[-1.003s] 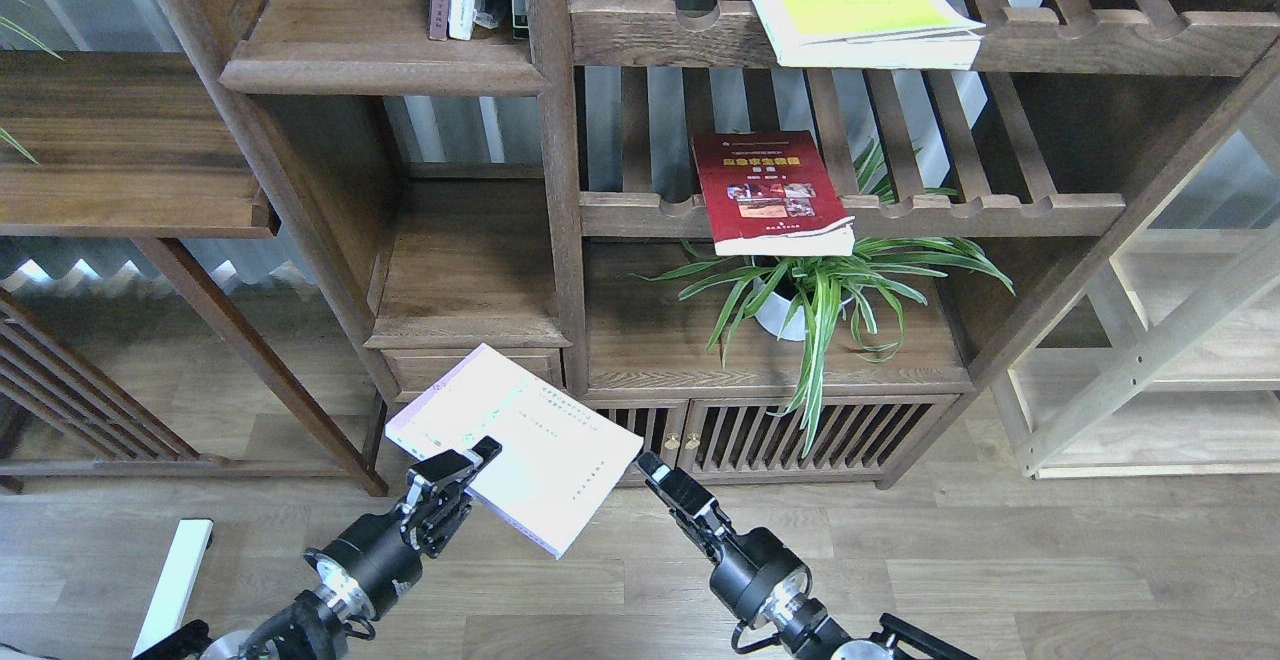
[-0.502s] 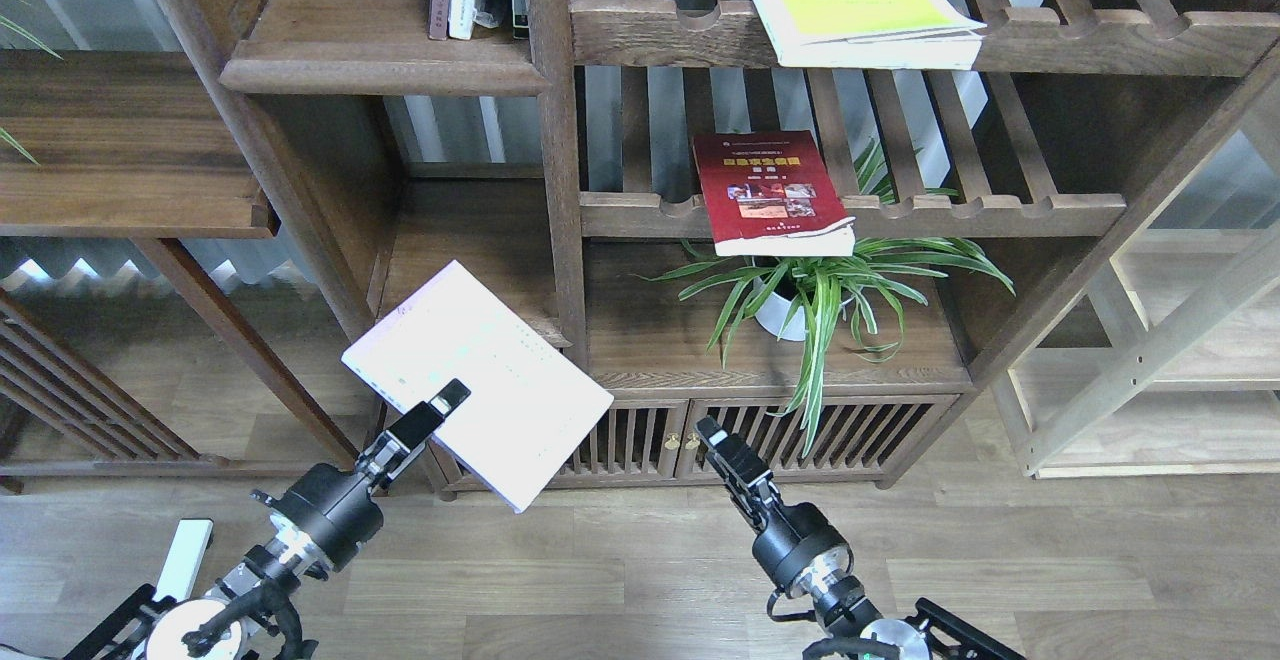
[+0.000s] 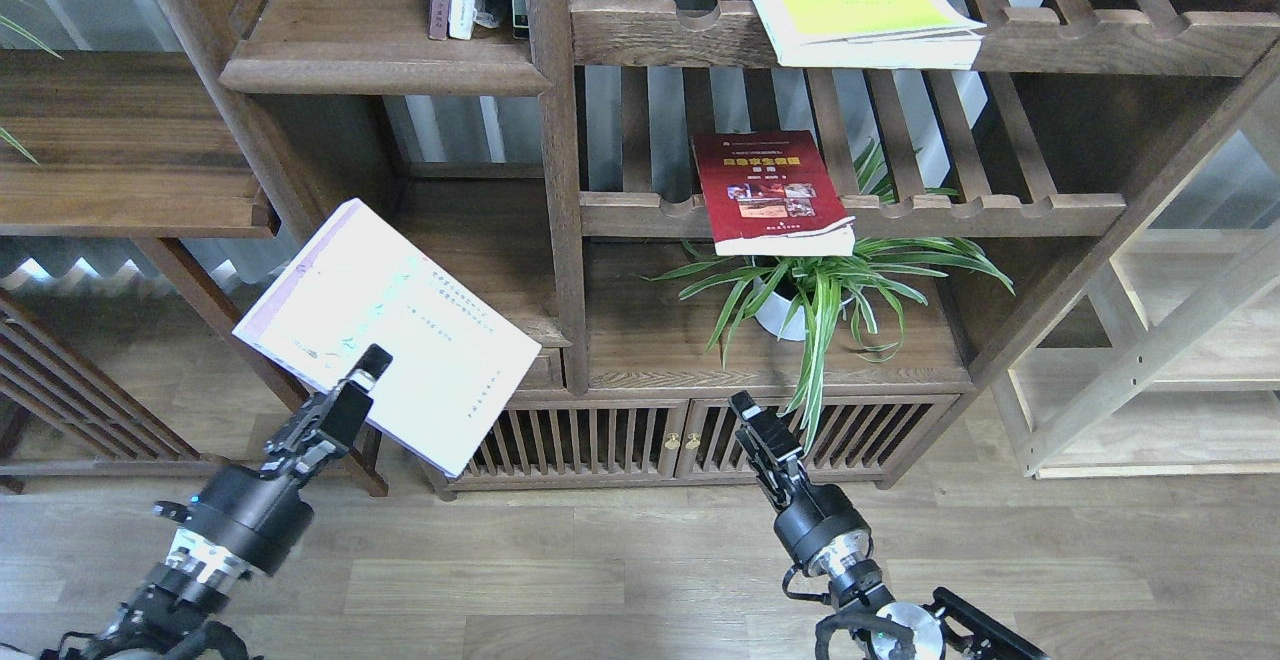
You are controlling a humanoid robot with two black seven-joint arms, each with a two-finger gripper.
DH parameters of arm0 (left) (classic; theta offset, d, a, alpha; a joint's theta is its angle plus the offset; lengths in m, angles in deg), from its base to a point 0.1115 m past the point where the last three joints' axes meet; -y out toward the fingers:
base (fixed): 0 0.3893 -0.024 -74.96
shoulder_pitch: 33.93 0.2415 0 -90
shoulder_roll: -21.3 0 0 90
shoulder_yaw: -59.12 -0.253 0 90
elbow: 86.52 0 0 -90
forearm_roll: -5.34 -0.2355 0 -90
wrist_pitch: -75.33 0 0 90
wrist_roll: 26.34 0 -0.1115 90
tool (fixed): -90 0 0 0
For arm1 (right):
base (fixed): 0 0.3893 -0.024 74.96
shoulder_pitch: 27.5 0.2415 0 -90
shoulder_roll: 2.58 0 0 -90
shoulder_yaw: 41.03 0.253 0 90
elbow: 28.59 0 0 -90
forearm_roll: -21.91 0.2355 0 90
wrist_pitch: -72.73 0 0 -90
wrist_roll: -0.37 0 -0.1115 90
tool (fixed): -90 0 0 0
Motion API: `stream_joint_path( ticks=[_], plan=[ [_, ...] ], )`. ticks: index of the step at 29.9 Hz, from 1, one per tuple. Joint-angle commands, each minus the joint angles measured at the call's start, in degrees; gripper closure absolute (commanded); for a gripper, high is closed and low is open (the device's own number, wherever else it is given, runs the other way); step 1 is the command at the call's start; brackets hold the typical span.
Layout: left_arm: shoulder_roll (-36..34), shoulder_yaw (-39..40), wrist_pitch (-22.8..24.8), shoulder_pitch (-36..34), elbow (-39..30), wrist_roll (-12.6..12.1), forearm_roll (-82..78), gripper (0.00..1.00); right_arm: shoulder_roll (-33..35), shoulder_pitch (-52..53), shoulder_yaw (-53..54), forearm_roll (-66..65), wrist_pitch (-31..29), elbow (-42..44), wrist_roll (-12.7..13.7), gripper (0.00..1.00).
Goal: Organize books on shelf
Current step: 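Release the right gripper and lift the white book with the left gripper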
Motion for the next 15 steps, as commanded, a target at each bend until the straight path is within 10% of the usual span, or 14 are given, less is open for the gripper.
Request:
stream_joint_path(
  ticks=[1,15],
  plan=[
    [0.1,1.9,0.0,1.2,-3.3,-0.6,-1.1,0.99,0.0,0.1,0.0,0.5,0.0,0.1,0.0,0.28],
    [0.1,12.8,0.0,1.4,-11.3,-15.9,-1.1,0.99,0.0,0.0,1.6,0.6,0.0,0.1,0.0,0.26]
  ],
)
